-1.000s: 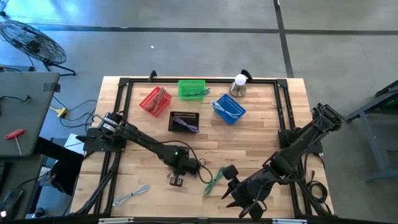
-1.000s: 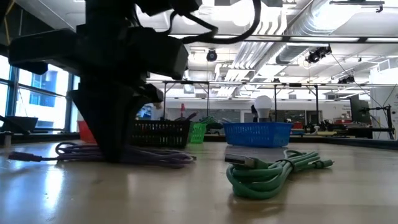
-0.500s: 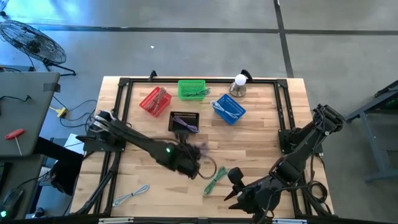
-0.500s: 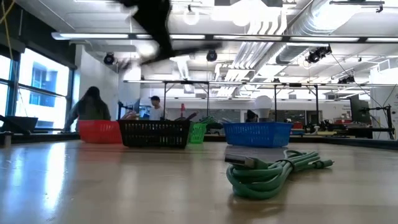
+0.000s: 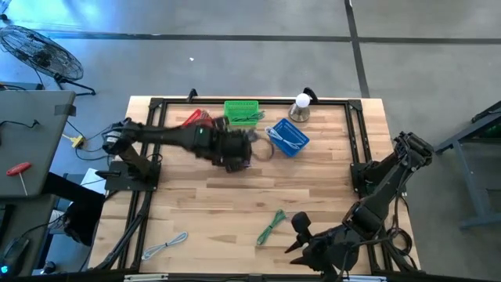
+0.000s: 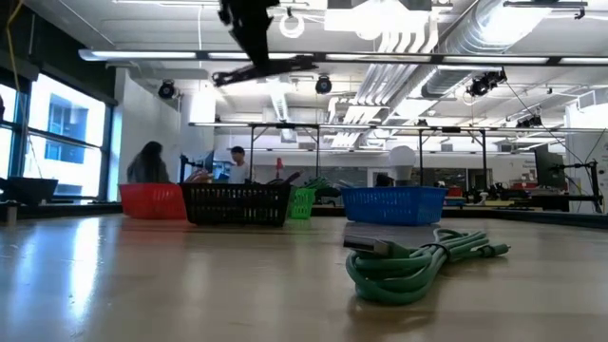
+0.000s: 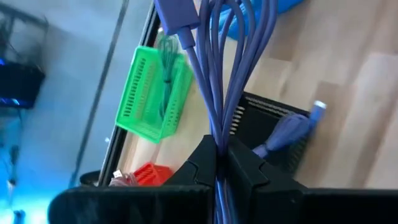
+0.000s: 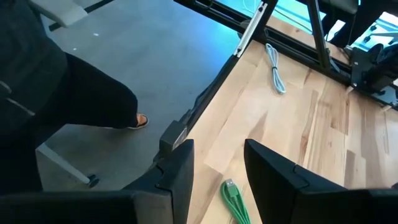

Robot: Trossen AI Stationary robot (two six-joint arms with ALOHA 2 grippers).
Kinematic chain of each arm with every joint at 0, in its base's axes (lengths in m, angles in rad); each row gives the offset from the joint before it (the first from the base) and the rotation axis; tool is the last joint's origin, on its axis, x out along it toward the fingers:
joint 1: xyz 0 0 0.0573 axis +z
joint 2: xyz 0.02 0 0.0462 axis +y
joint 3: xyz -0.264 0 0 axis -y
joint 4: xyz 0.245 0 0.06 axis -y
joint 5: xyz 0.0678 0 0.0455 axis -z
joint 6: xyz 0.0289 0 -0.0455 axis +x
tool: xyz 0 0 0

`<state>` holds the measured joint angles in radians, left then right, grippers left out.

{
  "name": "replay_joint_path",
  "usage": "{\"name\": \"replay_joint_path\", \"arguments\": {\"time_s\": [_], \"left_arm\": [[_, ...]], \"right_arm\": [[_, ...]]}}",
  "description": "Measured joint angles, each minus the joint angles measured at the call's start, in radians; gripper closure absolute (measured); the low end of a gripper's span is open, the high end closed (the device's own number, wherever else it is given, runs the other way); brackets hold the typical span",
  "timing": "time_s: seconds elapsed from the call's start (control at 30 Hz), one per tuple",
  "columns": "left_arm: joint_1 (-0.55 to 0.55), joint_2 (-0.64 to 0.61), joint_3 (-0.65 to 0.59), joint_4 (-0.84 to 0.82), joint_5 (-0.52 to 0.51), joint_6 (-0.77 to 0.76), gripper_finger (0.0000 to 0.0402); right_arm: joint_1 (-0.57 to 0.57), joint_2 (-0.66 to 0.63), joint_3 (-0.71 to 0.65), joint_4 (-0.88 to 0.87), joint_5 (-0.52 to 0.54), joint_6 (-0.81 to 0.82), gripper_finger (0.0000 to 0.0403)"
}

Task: Pick & Place USB Port
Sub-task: Put the violet usb cable into the black bin

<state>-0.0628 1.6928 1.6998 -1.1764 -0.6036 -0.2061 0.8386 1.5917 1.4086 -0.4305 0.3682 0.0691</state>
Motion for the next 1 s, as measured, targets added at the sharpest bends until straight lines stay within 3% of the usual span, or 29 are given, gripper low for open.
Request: {"name": "replay_joint_path", "arguments": {"time_s": [0.2, 0.4, 0.63, 0.77, 1.0], "left_arm": [[0.159, 0.002, -0.126, 0.146, 0.173, 0.092, 0.0394], [0.204, 0.0, -0.308, 0.26, 0.338, 0.155, 0.0394], [0.212, 0.0, -0.463, 0.463, 0.424, 0.206, 0.0394], [0.235, 0.0, -0.511, 0.486, 0.464, 0.188, 0.039], [0.226, 0.0, -0.519, 0.501, 0.46, 0.122, 0.0322]], "right_arm": [[0.026, 0.0, 0.0, -0.016, 0.033, 0.01, 0.027], [0.045, 0.0, 0.0, -0.051, 0.052, 0.012, 0.027], [0.046, 0.0, 0.0, -0.081, 0.072, 0.01, 0.027], [0.046, 0.0, 0.0, -0.085, 0.099, 0.019, 0.027], [0.045, 0.0, 0.0, -0.084, 0.125, 0.02, 0.027]]}}
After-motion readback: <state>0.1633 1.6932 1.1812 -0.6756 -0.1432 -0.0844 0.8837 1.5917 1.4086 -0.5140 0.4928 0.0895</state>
